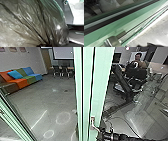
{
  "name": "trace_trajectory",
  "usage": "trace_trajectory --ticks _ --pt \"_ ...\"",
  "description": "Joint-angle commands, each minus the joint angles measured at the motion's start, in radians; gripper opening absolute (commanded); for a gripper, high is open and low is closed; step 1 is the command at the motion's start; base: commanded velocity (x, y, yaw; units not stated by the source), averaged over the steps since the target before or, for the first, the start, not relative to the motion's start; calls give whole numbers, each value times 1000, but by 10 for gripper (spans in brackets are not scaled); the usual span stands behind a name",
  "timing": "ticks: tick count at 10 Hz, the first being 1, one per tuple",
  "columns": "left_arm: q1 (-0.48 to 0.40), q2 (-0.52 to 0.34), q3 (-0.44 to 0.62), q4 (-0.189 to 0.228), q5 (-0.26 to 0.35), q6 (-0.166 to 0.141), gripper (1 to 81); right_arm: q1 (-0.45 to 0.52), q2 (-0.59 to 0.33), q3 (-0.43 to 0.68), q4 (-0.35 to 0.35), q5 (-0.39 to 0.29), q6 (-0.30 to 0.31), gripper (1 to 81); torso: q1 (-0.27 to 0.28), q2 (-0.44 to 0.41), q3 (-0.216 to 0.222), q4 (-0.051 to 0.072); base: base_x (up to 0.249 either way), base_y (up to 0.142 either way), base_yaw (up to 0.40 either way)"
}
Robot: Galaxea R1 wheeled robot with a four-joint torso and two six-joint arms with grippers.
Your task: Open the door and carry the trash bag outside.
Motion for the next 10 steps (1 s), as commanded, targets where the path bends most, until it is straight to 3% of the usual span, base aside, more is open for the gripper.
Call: trace_trajectory --ticks 1,5,10 --pt "-29 5 6 1 71 0 10 -101 -45 -2 8 -277 1 811 0 0 0 0 0 0 0" --pt "-29 5 6 1 71 0 10 -100 -65 21 8 -277 0 811 0 0 0 0 0 0 0" --pt "-27 4 6 -1 71 0 10 -83 -93 35 8 -276 0 811 0 0 -115 0 0 0 0"
